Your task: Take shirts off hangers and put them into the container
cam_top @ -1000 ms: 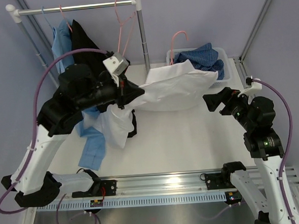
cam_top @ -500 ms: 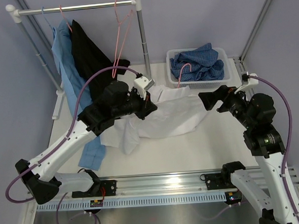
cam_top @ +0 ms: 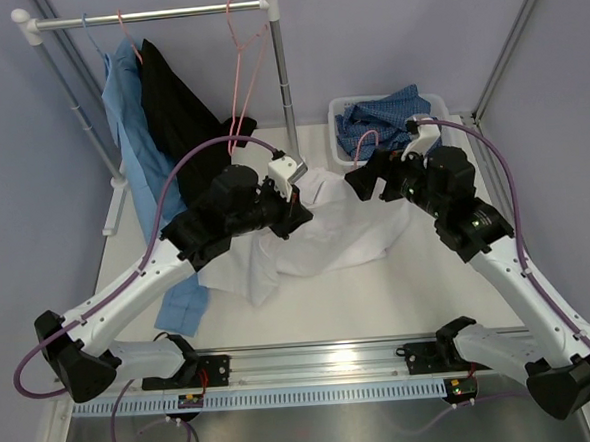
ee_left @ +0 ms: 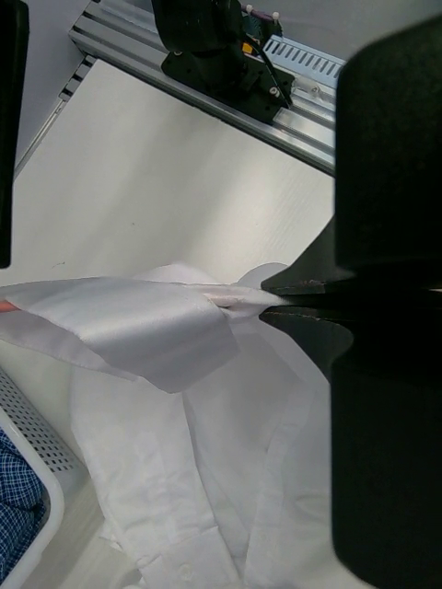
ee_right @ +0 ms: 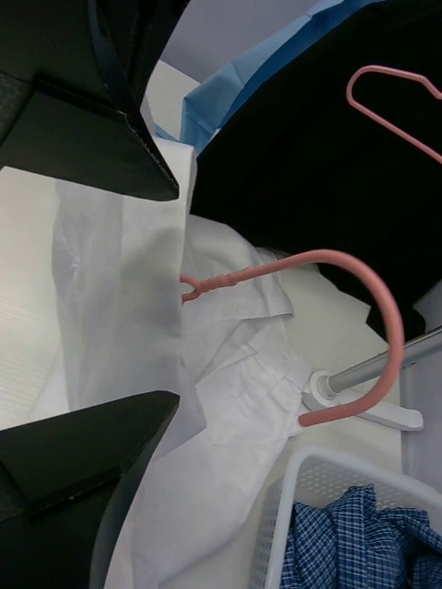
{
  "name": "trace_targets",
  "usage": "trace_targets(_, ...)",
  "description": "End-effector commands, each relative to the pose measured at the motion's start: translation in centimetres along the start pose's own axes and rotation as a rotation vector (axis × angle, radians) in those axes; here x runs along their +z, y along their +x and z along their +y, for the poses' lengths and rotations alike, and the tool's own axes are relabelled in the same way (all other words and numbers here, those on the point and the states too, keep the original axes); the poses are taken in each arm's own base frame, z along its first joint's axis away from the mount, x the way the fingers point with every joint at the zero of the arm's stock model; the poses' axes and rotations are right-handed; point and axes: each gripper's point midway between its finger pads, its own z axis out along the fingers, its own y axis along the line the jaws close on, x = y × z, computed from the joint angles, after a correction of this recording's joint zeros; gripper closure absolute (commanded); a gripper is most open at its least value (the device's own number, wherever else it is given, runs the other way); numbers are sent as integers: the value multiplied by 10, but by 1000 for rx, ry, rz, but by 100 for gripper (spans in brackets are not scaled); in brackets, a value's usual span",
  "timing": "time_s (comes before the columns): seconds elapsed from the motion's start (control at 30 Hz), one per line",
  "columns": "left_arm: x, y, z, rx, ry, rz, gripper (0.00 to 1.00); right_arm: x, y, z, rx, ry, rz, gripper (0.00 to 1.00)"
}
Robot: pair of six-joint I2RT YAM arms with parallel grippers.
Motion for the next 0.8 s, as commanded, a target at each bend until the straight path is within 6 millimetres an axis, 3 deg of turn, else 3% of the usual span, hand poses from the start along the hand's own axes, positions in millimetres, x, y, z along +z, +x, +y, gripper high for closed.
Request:
trace_targets(0.0,-1,-25,-2,43,5,-101,100,5,-42,17,-62,-19,-122,9)
trace_targets(0.17,1,-22,-2,46,5,-92,100,20,-46,16,-80,-8,-121,16)
trace_targets(0.5,-1,-23,-3,55,13,-95,100,46,-30,9,-82,-3,-82,51)
trace_targets(0.63,-2,-23,-3,58,10,-97,100,51,-25,10,-85,-12,-65,69)
trace_targets(0.77,-3,-24,-2,58,3,-101,100,50,-24,9,-98,-1,-64,96)
